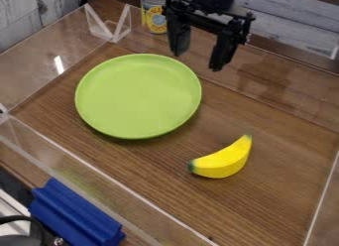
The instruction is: Put the banana in the green plate
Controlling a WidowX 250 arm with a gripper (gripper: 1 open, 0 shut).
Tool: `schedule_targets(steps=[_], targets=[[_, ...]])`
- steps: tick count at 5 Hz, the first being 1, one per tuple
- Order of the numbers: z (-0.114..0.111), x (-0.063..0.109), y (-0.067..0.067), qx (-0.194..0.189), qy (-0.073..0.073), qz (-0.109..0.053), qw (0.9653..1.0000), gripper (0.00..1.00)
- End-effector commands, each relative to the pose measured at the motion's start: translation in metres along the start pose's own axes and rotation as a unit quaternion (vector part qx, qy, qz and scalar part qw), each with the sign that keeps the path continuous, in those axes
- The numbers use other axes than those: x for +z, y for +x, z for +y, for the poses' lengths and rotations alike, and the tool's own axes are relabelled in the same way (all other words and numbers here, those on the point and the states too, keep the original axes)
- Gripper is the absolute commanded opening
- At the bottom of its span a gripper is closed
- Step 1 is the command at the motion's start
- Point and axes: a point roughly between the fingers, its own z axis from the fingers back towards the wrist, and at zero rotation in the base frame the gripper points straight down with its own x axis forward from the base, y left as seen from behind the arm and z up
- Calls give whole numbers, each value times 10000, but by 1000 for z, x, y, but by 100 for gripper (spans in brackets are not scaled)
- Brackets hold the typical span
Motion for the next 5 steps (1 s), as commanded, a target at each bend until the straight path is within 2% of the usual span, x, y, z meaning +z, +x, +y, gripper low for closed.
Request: schedule_targets(steps=[1, 2, 3, 5], targets=[[-11, -6, -10, -575, 4, 19, 9983, 100], [-27, -14, -25, -1471, 18, -32, 9891, 100], [-39, -27, -33, -2177, 52, -115, 9759, 100], [-59, -56, -44, -2905, 160, -223, 9565, 100]])
